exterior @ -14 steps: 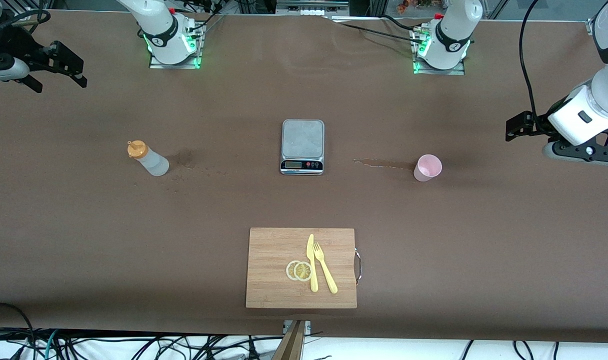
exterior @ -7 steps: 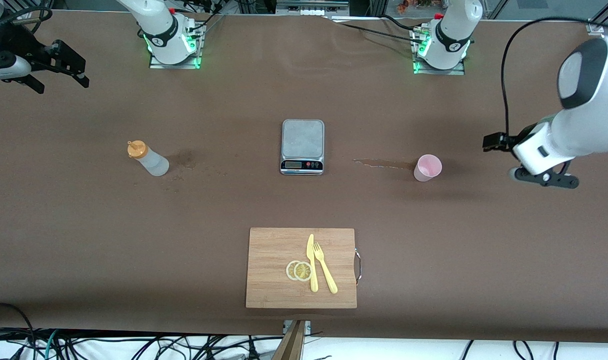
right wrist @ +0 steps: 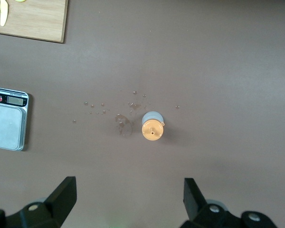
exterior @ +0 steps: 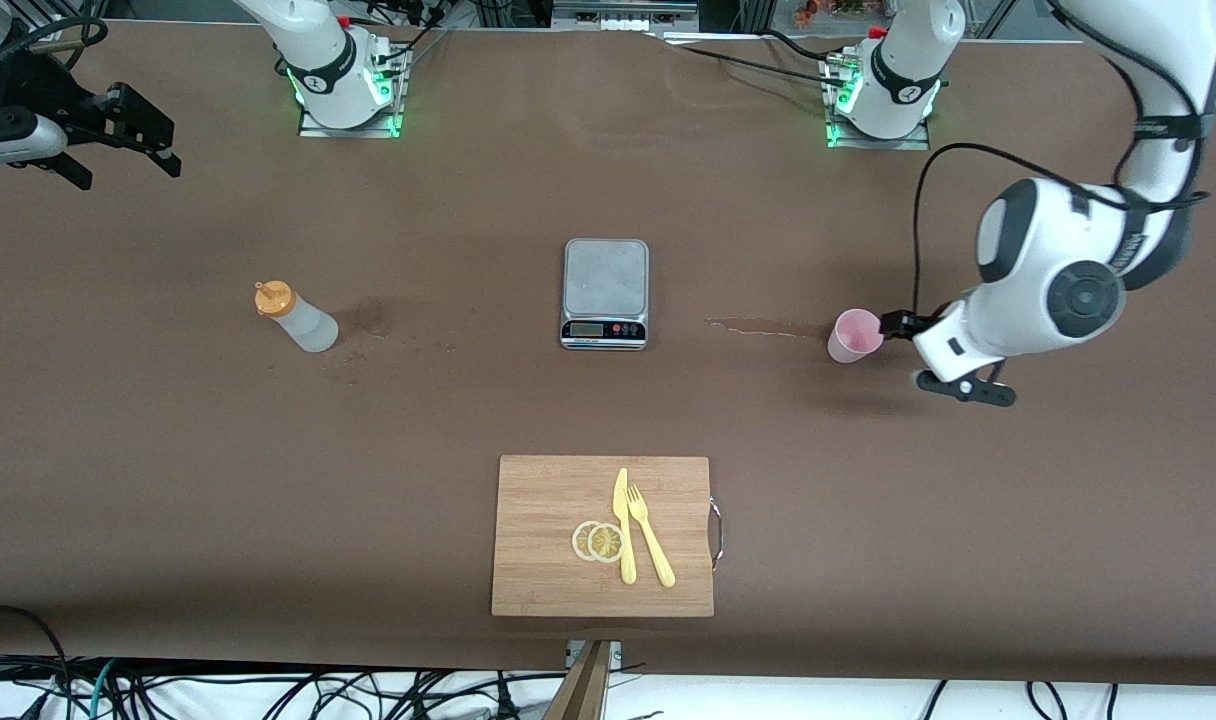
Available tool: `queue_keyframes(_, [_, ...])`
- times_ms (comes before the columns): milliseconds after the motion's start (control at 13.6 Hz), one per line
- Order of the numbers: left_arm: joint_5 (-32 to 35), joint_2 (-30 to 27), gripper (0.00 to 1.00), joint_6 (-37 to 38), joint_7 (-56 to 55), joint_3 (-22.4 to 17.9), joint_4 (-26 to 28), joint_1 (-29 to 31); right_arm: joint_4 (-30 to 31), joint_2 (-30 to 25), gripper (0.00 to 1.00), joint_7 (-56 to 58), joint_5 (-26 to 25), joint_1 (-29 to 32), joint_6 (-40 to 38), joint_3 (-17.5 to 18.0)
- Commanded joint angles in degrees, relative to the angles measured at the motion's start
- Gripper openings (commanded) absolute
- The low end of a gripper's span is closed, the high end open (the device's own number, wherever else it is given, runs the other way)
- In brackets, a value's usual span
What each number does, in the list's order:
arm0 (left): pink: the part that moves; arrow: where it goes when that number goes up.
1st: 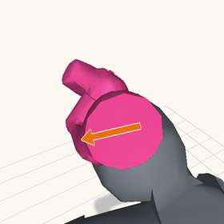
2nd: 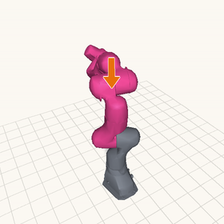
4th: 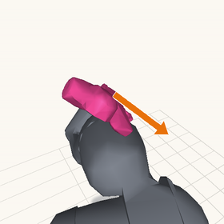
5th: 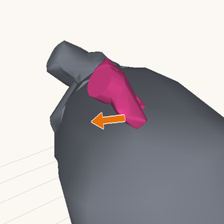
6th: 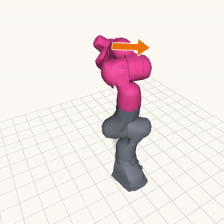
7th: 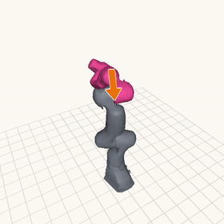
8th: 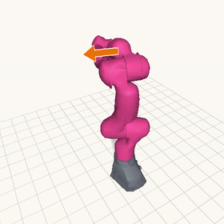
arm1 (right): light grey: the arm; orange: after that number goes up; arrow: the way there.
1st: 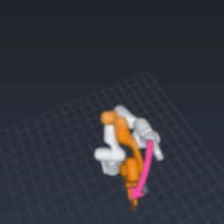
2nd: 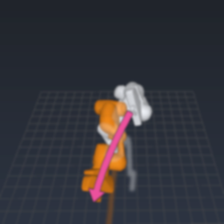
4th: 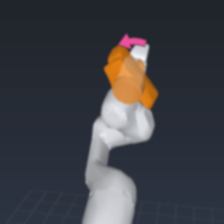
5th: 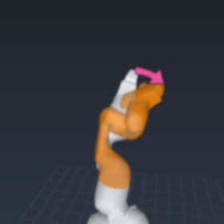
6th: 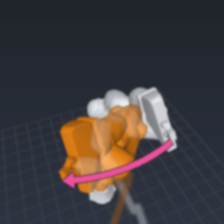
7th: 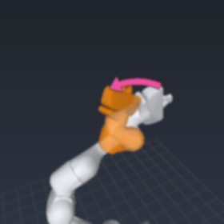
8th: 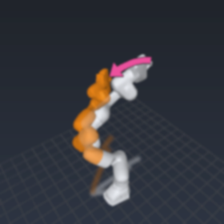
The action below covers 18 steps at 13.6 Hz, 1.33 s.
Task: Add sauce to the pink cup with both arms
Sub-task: 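Reach the left gripper down and grasp the pink cup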
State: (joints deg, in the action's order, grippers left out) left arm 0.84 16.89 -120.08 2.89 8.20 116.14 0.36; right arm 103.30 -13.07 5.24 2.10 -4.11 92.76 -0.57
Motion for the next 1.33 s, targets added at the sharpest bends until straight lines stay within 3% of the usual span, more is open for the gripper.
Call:
queue_keyframes(0, [-0.5,-2.3,1.00,-12.0,-0.1,0.0,10.2,-0.2,-0.3,1.3,1.00,0.9,0.9,-0.6,0.7,-0.2])
queue_keyframes(147, [-0.4,-0.8,0.99,-15.4,-0.1,0.0,11.9,-0.3,-0.1,2.4,1.00,0.9,0.9,-0.6,1.7,-0.1])
queue_keyframes(221, [-0.4,-0.5,0.81,-15.5,0.0,0.1,12.0,-0.4,0.0,2.4,1.00,0.9,0.9,-0.6,1.7,-0.1])
queue_keyframes(369, [-0.4,-0.5,0.14,-15.5,-0.1,0.6,11.9,-0.6,0.1,2.4,1.00,0.7,0.9,-0.6,1.7,-0.1])
queue_keyframes(442, [-0.4,-0.5,0.00,-15.5,-0.1,0.6,11.7,-0.7,0.0,2.4,1.00,0.6,0.9,-0.7,1.6,0.0])
queue_keyframes(885, [-0.2,-1.2,0.00,-14.0,0.8,1.5,10.6,-2.5,-0.2,3.5,1.00,0.9,0.9,-1.3,1.0,-0.3])
queue_keyframes(1254, [-1.1,-1.3,0.00,0.3,-5.1,8.7,-2.7,-3.1,-0.2,5.2,1.00,0.9,1.0,-1.1,1.1,-0.6])
